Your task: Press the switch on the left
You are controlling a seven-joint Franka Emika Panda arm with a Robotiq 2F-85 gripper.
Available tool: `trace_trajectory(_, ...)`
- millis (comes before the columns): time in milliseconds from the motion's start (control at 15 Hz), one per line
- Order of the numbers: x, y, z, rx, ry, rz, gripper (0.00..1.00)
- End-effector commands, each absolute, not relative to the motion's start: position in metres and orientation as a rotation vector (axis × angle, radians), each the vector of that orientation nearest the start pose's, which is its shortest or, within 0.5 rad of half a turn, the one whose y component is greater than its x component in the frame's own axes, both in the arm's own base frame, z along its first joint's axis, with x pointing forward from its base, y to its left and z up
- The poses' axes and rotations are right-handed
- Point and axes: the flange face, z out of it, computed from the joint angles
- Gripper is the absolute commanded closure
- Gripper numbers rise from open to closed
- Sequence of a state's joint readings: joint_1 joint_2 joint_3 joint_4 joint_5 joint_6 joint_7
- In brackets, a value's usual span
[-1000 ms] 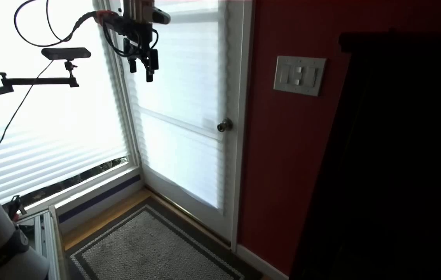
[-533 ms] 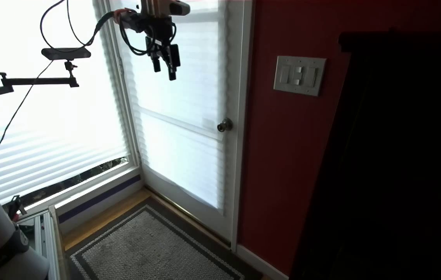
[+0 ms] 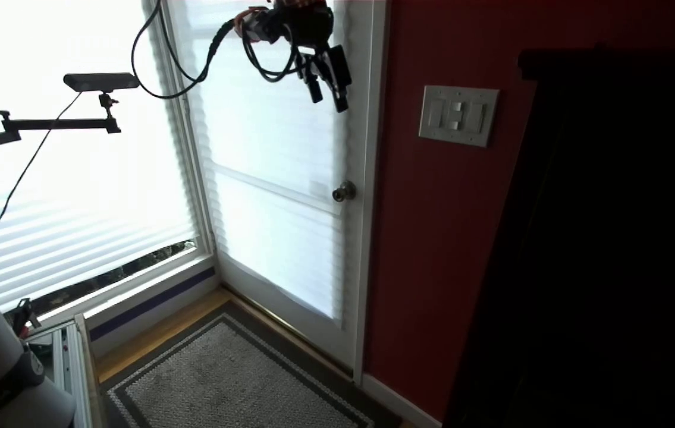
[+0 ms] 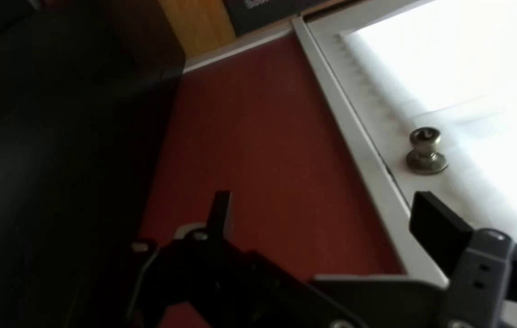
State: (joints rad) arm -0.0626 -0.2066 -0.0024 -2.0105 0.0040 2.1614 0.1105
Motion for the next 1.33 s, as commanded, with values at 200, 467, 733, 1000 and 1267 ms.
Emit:
trace_trajectory(200, 0.596, -0.081, 0.584, -3.204, 0.419, -0.730, 0.00)
trace_trajectory(467, 0.638, -0.087, 0.576, -3.293, 0.373, -0.785, 0.00)
trace_trajectory(733, 0.642, -0.087, 0.571, -3.305, 0.322, -0.794, 0.00)
trace_trajectory(1000, 0.664, -0.086, 0.565, -3.313, 0.312, -0.824, 0.00)
trace_trajectory(1267, 0.672, -0.093, 0.565, -3.271, 0.320, -0.819, 0.00)
